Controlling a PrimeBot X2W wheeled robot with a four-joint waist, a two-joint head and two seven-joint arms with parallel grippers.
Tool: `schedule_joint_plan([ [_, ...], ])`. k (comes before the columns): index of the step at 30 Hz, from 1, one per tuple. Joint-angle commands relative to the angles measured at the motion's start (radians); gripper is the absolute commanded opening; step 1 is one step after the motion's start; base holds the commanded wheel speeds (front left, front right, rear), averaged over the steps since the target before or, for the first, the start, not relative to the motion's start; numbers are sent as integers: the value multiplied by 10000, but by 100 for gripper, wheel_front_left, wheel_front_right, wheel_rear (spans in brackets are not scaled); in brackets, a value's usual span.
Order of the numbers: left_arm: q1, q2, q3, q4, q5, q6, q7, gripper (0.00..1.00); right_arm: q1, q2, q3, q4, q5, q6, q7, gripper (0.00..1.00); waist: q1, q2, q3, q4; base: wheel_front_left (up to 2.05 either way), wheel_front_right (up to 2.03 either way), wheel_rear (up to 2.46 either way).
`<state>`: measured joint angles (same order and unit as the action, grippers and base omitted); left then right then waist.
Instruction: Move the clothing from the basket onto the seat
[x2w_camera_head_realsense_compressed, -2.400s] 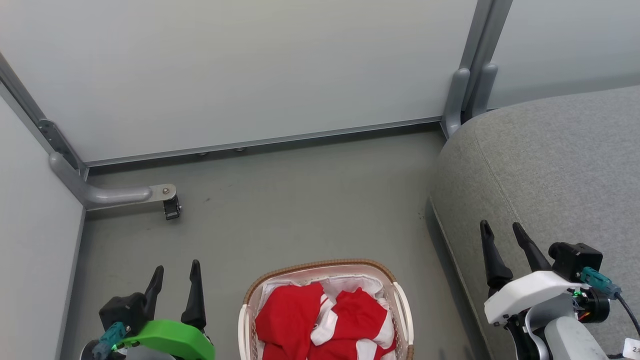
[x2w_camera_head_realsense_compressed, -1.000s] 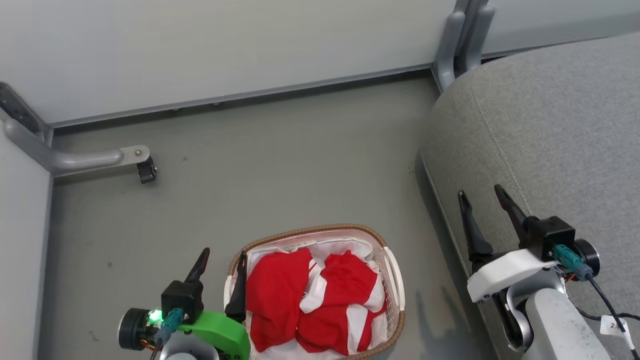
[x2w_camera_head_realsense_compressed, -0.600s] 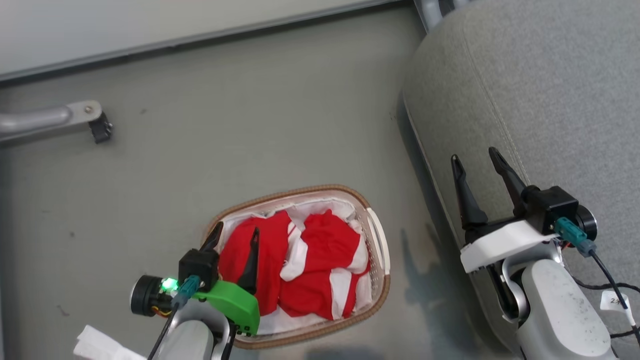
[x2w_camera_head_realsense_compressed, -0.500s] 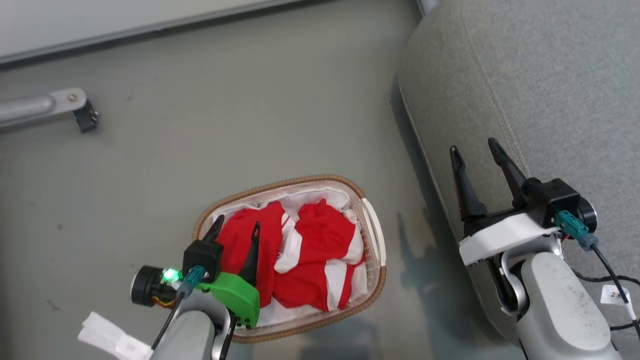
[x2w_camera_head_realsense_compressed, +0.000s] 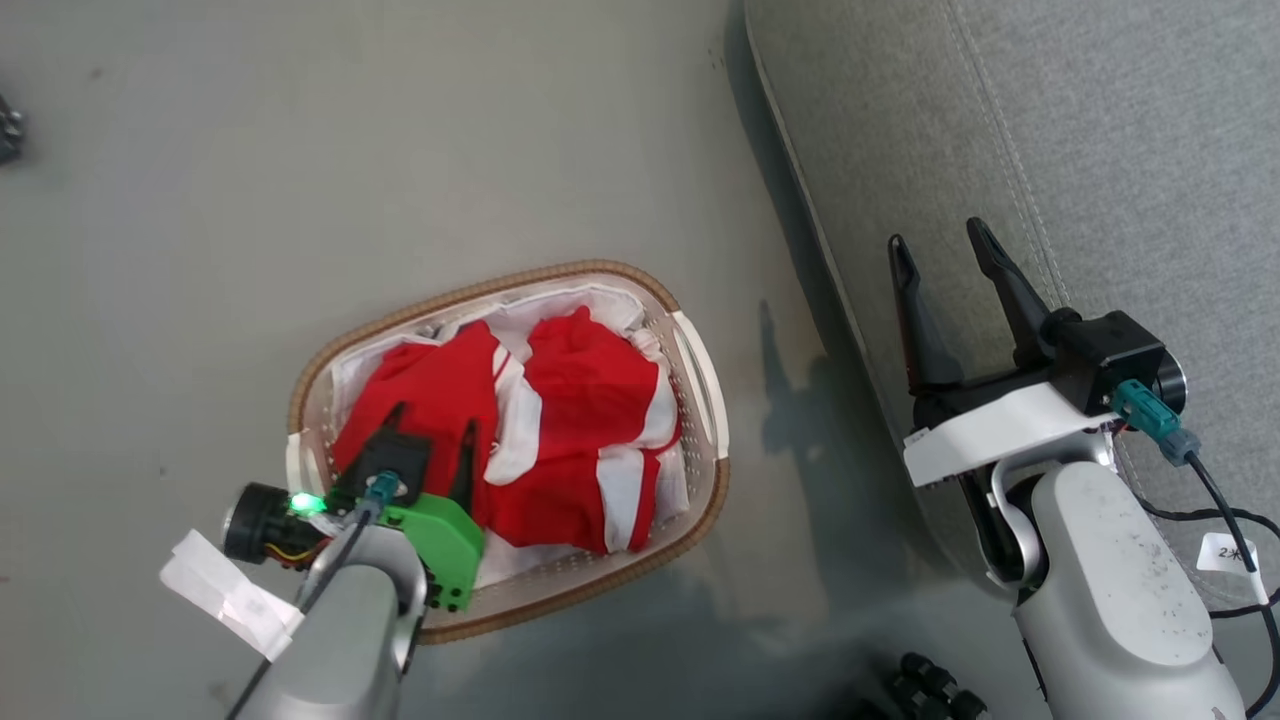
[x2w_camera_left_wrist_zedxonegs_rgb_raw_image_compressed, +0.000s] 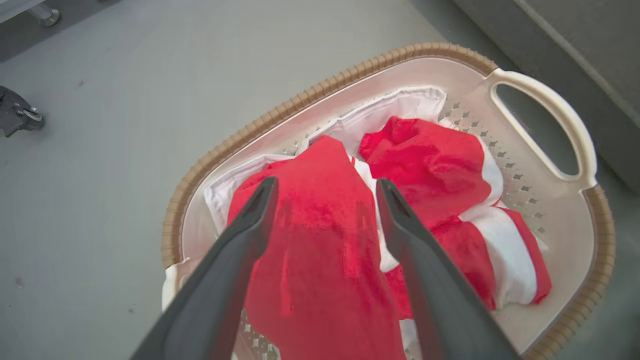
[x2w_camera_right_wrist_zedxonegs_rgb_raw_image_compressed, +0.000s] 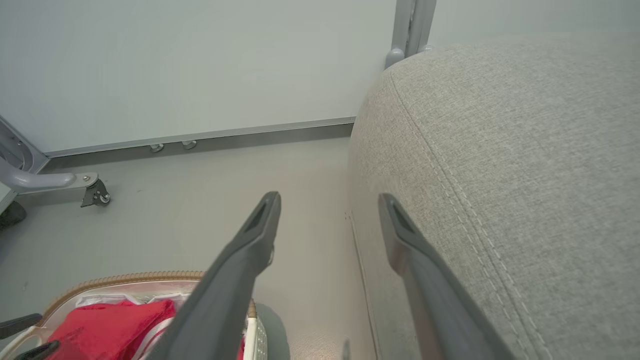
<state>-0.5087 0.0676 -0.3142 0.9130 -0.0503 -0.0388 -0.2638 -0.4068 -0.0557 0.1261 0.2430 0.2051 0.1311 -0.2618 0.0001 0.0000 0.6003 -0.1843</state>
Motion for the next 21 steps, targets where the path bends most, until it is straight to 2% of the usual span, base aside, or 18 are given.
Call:
schedule_joint_plan([
  [1,-327,169,56,255,98,126,-12,100,-164,7,12,-32,75,-6,-46,100,-1,0,606,-384,0,0,0],
  [13,-1681,386,45,2854,186,954,87,100,-380,34,196,28,359,-6,-46,100,-1,0,1152,-453,0,0,0],
  [21,-2253,285,-226,3516,228,694,364,100,-542,34,329,44,519,-6,-46,100,-1,0,1493,-457,0,0,0],
])
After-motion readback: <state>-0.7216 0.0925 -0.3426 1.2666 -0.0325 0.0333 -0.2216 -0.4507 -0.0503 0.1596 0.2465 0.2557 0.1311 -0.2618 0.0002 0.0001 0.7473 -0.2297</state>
